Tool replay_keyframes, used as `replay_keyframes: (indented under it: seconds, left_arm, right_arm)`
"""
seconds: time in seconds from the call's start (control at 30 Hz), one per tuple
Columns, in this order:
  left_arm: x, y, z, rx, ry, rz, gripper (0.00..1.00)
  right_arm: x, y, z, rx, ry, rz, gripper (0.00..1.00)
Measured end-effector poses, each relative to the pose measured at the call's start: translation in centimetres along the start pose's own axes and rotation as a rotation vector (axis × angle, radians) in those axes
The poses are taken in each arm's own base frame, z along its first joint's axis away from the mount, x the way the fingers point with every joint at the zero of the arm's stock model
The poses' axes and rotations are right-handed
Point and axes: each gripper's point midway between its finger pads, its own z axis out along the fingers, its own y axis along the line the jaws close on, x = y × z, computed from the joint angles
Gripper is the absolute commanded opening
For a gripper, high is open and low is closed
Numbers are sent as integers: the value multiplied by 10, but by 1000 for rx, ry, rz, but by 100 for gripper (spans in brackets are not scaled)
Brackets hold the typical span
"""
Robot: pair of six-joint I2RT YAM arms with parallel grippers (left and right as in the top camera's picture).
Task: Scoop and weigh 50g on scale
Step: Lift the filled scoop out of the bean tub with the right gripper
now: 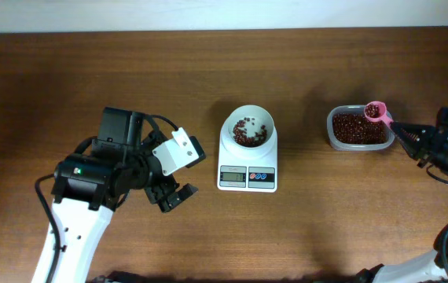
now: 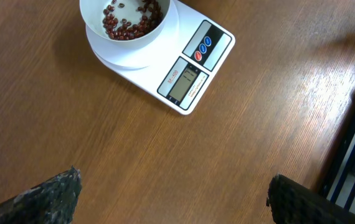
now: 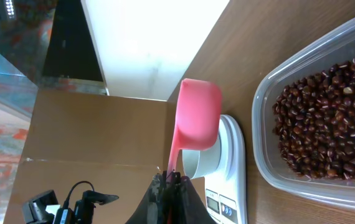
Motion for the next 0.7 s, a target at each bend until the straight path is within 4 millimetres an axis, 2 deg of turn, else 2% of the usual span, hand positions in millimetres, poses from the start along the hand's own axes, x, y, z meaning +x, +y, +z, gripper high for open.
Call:
replay_keyframes:
  seconds: [0.13, 0.3, 0.53, 0.7]
  left_arm:
    - [0, 0, 0, 0, 0, 0, 99]
    - [0, 0, 0, 0, 0, 0, 99]
    - [0, 0, 0, 0, 0, 0, 99]
    - [0, 0, 0, 0, 0, 0, 99]
  right_arm:
    - [4, 2, 7, -8, 22, -5, 4]
    - [24, 12, 40, -34, 130, -20, 4]
    - [69, 29, 95, -76, 327, -63, 4]
    - [98, 39, 120, -100, 436, -83, 4]
